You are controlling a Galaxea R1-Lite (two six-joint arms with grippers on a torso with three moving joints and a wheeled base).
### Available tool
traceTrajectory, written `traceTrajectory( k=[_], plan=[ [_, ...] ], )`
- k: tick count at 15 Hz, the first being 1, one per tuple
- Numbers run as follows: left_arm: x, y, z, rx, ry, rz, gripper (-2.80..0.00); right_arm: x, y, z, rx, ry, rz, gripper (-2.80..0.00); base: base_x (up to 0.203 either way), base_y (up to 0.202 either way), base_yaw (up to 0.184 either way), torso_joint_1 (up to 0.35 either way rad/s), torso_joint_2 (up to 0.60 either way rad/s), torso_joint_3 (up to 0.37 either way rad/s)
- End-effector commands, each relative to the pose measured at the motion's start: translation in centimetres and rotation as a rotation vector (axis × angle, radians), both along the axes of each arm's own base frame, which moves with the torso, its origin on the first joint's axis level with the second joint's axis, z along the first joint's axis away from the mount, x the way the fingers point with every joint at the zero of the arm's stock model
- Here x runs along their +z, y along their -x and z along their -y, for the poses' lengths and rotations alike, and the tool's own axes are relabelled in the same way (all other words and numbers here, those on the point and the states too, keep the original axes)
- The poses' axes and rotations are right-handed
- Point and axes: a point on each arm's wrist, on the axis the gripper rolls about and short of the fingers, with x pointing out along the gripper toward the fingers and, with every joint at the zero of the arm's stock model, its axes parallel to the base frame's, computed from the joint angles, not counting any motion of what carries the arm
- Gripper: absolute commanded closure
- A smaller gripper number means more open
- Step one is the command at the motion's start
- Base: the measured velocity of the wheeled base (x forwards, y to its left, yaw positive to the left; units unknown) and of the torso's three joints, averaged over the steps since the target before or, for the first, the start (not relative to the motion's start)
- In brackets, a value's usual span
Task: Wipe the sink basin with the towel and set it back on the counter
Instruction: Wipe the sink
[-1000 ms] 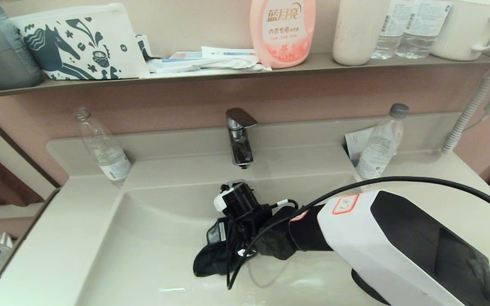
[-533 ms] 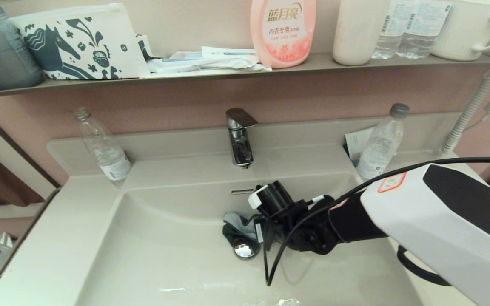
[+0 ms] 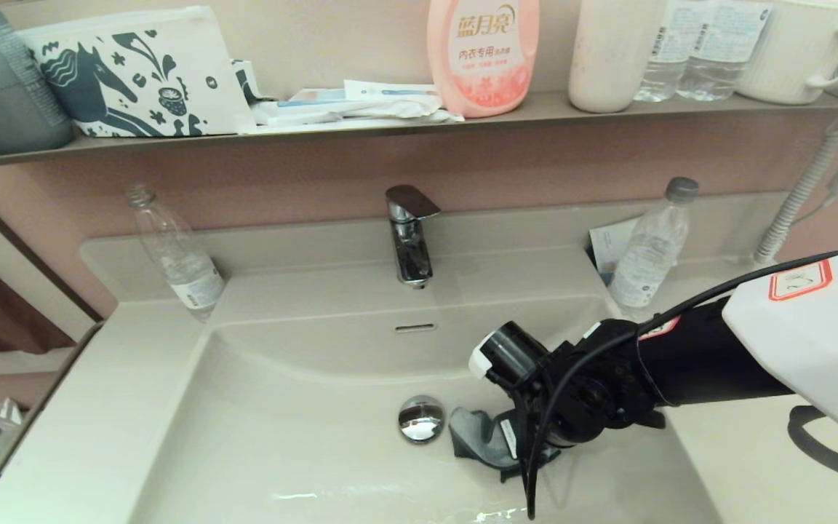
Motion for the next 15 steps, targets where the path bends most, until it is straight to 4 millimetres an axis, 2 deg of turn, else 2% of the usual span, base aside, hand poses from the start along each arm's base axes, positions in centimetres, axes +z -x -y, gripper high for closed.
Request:
traceTrajectory(
  k=[1, 3, 6, 11, 14, 15],
  plan=[
    [0.0, 0.0, 0.0, 0.001, 0.0, 0.0, 0.0, -0.4, 1.1, -1.1, 0.034, -0.004, -0.028, 0.0, 0.0, 0.0, 0.0, 0.0, 0.0, 0.0],
    [0.0, 0.0, 0.0, 0.001, 0.0, 0.0, 0.0, -1.3, 2.3, -2.9, 0.099, -0.028, -0.07, 0.0, 0.0, 0.0, 0.0, 0.0, 0.0, 0.0],
    [0.0, 0.0, 0.0, 0.001, 0.0, 0.0, 0.0, -3.4, 2.7, -6.0, 0.147, -0.044, -0.1, 0.0, 0.0, 0.0, 0.0, 0.0, 0.0, 0.0],
    [0.0, 0.0, 0.0, 0.001, 0.0, 0.0, 0.0, -4.1, 1.4, -12.3, 0.207, -0.19, -0.051, 0.0, 0.0, 0.0, 0.0, 0.0, 0.0, 0.0],
    [0.0, 0.0, 0.0, 0.001, 0.0, 0.0, 0.0, -4.4, 0.0, -15.0, 0.233, -0.246, -0.002, 0.0, 0.0, 0.0, 0.0, 0.0, 0.0, 0.0],
    [0.0, 0.0, 0.0, 0.001, 0.0, 0.0, 0.0, -5.1, -0.4, -15.5, 0.254, -0.242, 0.006, 0.0, 0.0, 0.0, 0.0, 0.0, 0.0, 0.0]
  ],
)
